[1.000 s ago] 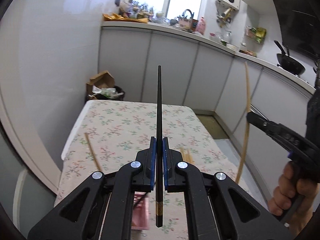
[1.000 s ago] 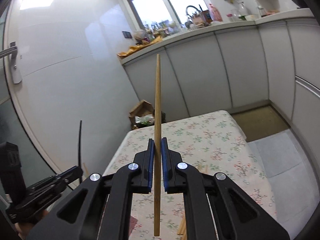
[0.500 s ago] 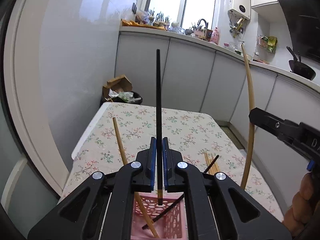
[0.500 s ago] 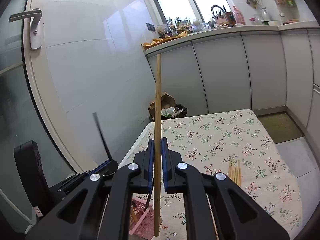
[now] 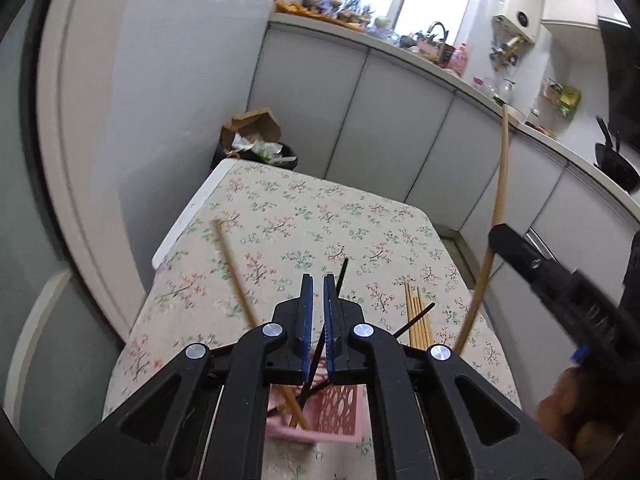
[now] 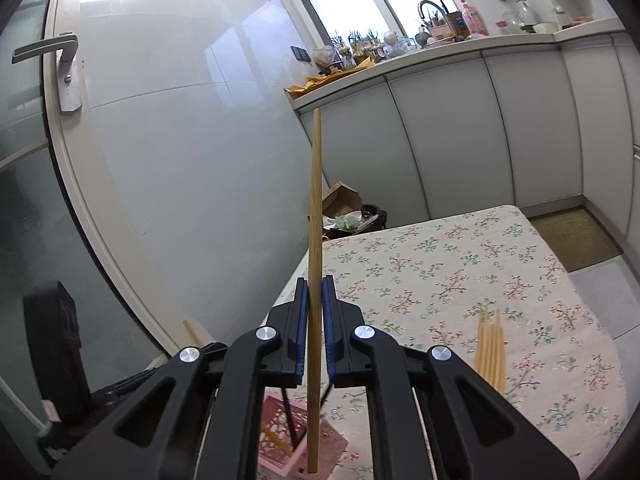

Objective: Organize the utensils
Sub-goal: 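Open the left tool over the holder while the right tool releases its wooden chopstick into it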

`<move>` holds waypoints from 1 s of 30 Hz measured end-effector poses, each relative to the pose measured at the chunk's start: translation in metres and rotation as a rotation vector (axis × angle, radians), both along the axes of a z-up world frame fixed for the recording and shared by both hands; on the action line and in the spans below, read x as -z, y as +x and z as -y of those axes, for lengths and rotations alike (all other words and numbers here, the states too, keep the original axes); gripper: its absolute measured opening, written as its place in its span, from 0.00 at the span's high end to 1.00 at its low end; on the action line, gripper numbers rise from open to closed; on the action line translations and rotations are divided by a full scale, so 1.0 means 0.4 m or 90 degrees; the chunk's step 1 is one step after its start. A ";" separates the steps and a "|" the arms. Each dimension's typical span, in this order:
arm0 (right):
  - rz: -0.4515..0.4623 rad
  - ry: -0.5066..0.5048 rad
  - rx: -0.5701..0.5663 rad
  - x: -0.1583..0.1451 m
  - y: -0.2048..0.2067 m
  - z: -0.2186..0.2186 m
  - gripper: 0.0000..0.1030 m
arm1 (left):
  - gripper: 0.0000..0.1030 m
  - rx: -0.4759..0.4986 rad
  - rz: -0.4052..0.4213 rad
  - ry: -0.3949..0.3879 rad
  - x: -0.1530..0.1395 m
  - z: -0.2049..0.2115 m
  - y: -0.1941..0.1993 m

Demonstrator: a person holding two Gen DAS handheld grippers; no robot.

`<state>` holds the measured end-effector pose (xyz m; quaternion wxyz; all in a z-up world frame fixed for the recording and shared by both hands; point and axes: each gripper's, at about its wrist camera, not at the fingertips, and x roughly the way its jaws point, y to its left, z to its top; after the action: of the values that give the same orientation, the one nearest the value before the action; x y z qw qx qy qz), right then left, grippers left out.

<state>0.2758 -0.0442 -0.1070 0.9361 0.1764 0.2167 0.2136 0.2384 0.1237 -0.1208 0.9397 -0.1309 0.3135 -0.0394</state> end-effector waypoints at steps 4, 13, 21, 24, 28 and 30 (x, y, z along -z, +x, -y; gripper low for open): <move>0.017 -0.007 0.002 0.017 0.003 -0.060 0.93 | 0.80 -0.022 -0.022 0.020 -0.037 -0.018 -0.018; 0.043 -0.050 0.013 0.060 0.005 -0.158 0.92 | 0.76 -0.028 -0.071 -0.005 -0.028 -0.047 0.000; 0.013 -0.121 -0.019 0.107 -0.012 -0.190 0.91 | 0.64 -0.035 -0.073 -0.015 -0.028 -0.069 -0.002; 0.010 -0.111 -0.014 0.077 -0.028 -0.156 0.83 | 0.64 -0.027 -0.065 -0.013 -0.038 -0.060 -0.010; 0.009 -0.065 0.018 0.003 -0.037 -0.062 0.77 | 0.64 -0.011 -0.048 0.004 -0.058 -0.036 -0.021; 0.002 -0.063 0.041 -0.030 -0.037 -0.013 0.76 | 0.64 0.002 -0.042 0.009 -0.068 -0.016 -0.026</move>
<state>0.2609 -0.0389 -0.0950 0.9504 0.1368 0.2194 0.1728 0.2278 0.1301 -0.0937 0.9298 -0.1250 0.3446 -0.0340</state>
